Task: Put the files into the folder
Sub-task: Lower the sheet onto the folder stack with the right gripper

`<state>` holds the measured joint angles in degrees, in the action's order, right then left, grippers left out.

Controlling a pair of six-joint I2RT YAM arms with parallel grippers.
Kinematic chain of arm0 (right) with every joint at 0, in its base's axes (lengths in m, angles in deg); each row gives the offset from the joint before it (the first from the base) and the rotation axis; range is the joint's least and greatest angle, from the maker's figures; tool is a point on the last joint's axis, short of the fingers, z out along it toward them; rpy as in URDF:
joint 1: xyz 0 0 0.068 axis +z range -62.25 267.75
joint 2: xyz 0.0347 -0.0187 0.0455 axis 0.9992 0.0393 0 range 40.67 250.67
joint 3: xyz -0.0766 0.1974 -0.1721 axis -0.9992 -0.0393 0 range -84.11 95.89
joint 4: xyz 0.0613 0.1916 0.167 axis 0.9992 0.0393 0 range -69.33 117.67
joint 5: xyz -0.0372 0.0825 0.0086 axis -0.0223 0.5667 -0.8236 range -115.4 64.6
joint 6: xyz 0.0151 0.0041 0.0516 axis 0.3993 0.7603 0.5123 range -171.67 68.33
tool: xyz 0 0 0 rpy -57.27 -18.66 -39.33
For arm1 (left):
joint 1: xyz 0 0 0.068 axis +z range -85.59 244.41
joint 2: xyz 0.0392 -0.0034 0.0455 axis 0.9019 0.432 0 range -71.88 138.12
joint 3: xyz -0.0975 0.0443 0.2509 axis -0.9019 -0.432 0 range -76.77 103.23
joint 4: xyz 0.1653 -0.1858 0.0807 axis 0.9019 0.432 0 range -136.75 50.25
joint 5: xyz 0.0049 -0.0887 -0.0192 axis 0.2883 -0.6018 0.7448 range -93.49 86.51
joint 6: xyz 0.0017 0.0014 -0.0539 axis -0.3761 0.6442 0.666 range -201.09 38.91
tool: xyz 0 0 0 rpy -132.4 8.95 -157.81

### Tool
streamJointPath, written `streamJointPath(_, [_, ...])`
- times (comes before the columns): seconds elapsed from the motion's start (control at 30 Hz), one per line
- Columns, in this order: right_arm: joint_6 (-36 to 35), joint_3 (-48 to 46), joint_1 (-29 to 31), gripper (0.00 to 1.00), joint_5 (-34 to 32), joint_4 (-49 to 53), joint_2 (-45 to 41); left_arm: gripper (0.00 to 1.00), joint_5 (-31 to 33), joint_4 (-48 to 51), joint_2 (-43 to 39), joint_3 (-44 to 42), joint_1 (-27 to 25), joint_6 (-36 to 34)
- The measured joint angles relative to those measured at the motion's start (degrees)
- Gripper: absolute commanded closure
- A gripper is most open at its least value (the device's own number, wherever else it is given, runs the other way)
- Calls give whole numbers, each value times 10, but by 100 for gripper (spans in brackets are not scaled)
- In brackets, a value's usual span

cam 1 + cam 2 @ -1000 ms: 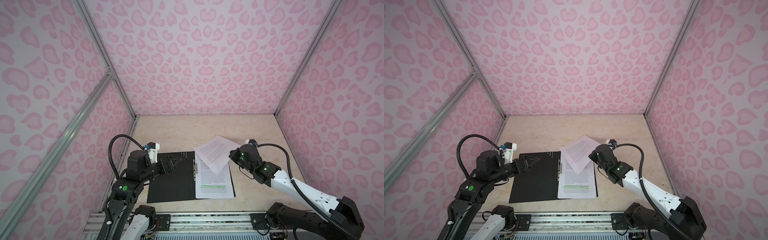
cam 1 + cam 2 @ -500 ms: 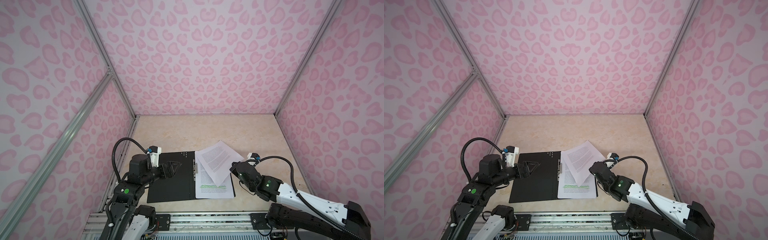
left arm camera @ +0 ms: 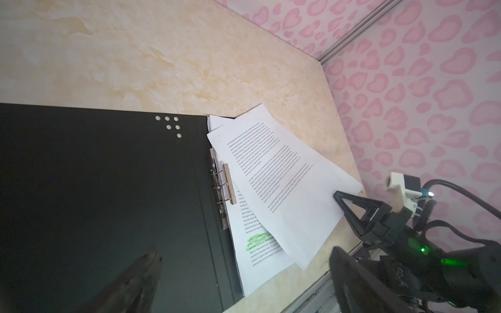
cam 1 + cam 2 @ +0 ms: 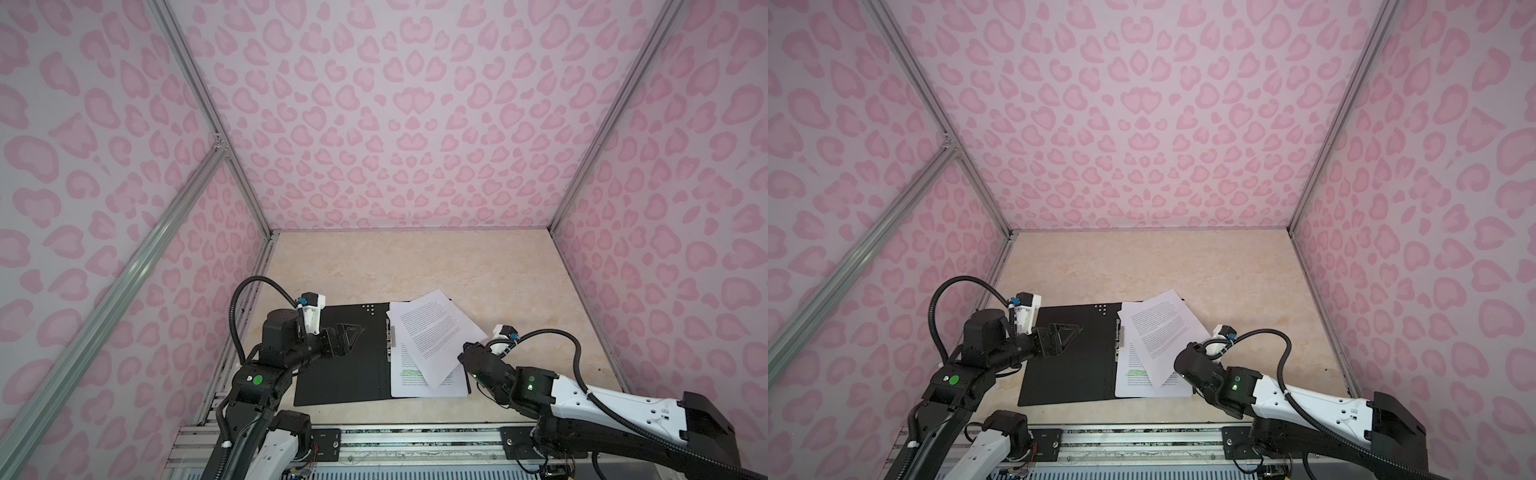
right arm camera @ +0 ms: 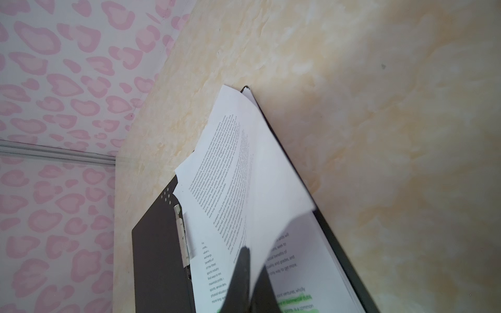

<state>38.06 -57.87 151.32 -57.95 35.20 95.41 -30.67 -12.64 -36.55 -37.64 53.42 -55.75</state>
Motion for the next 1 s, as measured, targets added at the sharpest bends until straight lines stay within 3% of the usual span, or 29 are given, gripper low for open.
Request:
streamJointPath(0.73, [119,18,143,88,-84,-39,89,2,1,-10,-7,0,0,0])
streamJointPath(0.8, [134,18,152,80,-85,-39,90,2,1,-11,-7,0,0,0])
streamJointPath(1.0, [161,4,164,74,-85,-22,74,2,1,-12,-7,0,0,0])
